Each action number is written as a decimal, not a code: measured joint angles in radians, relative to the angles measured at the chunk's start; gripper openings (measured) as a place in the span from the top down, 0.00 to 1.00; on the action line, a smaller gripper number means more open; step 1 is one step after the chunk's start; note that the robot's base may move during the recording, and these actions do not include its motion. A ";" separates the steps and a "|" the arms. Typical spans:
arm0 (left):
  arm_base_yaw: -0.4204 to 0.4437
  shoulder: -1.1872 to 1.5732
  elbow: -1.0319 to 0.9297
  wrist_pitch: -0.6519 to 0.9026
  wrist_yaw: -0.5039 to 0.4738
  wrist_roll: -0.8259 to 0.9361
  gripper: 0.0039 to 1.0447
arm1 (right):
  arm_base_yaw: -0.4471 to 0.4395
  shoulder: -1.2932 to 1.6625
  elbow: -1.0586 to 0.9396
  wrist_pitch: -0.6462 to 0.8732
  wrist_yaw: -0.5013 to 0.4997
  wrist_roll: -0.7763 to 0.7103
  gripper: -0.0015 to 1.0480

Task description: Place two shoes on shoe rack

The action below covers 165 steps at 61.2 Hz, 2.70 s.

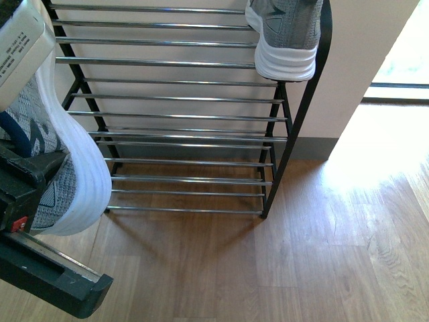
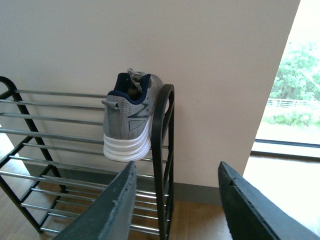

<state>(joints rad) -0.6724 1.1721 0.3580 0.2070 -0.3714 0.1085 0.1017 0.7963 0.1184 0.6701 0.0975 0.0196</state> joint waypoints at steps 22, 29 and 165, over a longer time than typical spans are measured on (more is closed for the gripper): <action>0.000 0.000 0.000 0.000 0.001 0.000 0.99 | -0.098 -0.207 -0.072 -0.138 -0.096 -0.014 0.99; 0.000 0.000 0.000 0.000 -0.001 0.000 0.99 | -0.098 -0.240 -0.099 -0.125 -0.095 -0.016 0.99; 0.067 0.001 0.031 0.143 -0.023 -0.059 0.99 | -0.100 -0.791 -0.099 -0.667 -0.096 -0.017 0.09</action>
<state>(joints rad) -0.6056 1.1728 0.3885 0.3500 -0.3946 0.0494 0.0017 0.0055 0.0193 0.0032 0.0017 0.0029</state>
